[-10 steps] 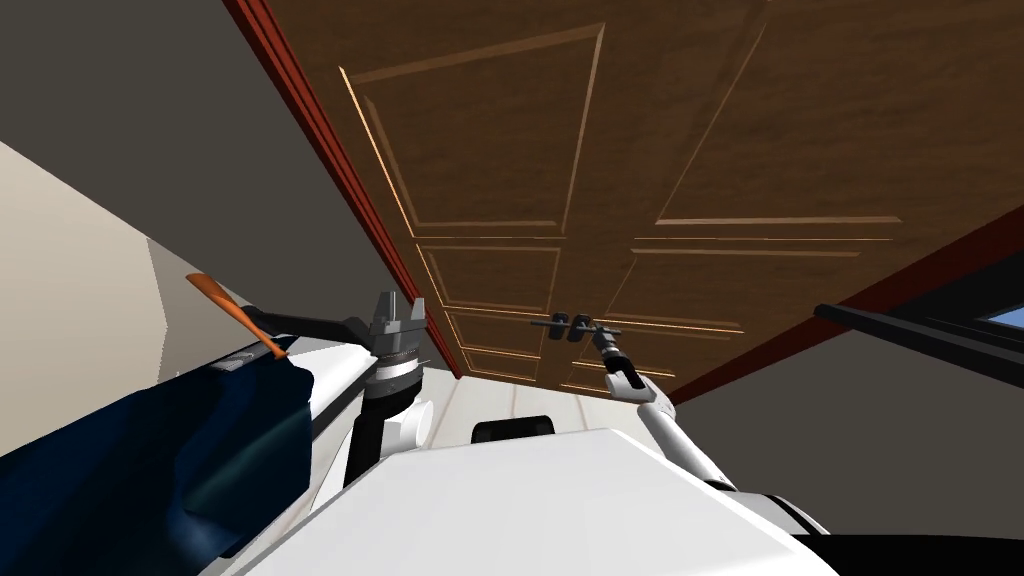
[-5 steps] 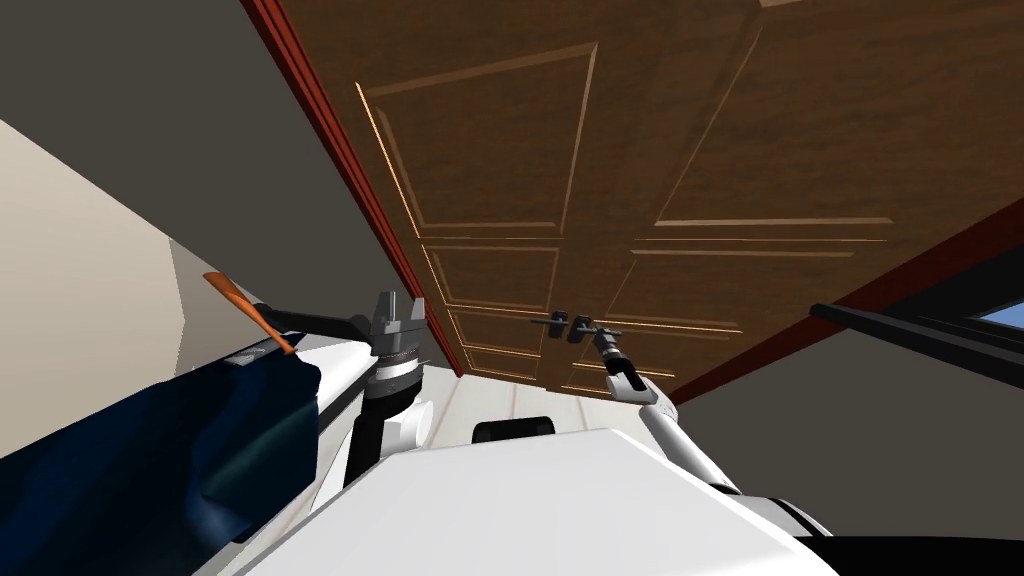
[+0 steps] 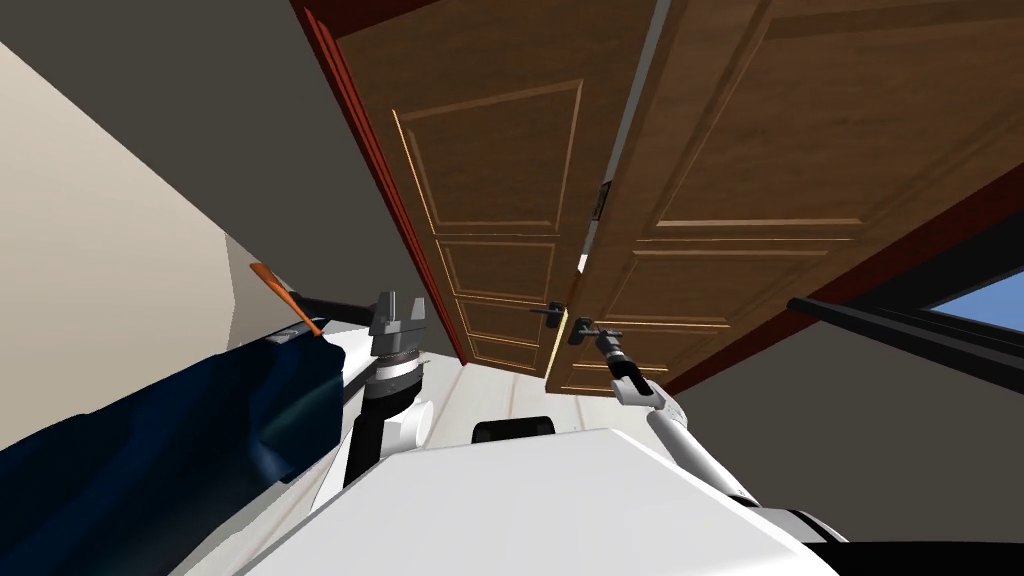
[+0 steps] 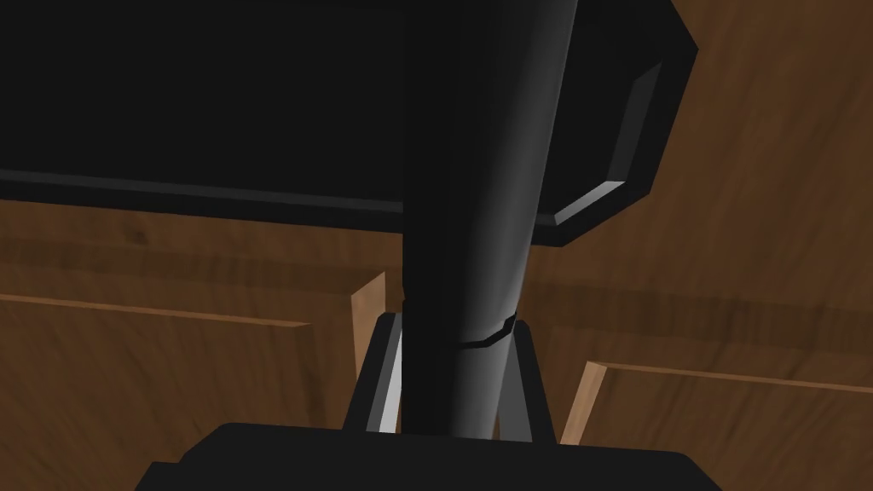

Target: Pull the door open

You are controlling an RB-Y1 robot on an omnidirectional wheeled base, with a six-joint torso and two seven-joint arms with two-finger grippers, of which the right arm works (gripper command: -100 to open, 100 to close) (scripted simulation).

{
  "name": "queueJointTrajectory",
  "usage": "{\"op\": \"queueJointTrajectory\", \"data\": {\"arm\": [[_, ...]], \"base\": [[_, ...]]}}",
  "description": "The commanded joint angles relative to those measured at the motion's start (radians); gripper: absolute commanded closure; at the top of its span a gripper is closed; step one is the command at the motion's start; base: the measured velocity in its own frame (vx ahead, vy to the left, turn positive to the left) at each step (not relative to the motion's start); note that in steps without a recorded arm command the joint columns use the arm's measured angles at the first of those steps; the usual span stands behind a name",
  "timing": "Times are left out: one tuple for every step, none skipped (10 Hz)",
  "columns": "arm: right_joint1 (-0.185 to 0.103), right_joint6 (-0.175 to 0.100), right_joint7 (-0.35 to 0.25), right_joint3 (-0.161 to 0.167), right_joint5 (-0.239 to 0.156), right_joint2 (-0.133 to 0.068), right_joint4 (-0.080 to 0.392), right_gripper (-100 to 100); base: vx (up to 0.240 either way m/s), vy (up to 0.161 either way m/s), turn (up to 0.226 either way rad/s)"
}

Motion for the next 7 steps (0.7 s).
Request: {"op": "queueJointTrajectory", "data": {"arm": [[0.014, -0.008, -0.015, 0.011, -0.001, -0.018, -0.006, 100], [0.023, -0.018, -0.030, 0.032, -0.001, -0.029, -0.018, 100], [0.028, -0.024, -0.039, 0.046, -0.001, -0.034, -0.026, 100], [0.033, -0.032, -0.050, 0.064, 0.000, -0.041, -0.036, 100], [0.037, -0.038, -0.059, 0.078, 0.001, -0.046, -0.044, 100], [0.026, -0.035, -0.055, 0.068, -0.001, -0.048, -0.024, 100], [0.048, -0.057, -0.074, 0.088, 0.000, -0.066, -0.037, 100]], "base": [[-0.200, -0.015, 0.104], [-0.202, -0.068, 0.180], [-0.182, -0.095, 0.182], [-0.208, -0.093, 0.178], [-0.205, -0.091, 0.146], [-0.084, -0.041, 0.041], [-0.141, -0.041, 0.131]]}}
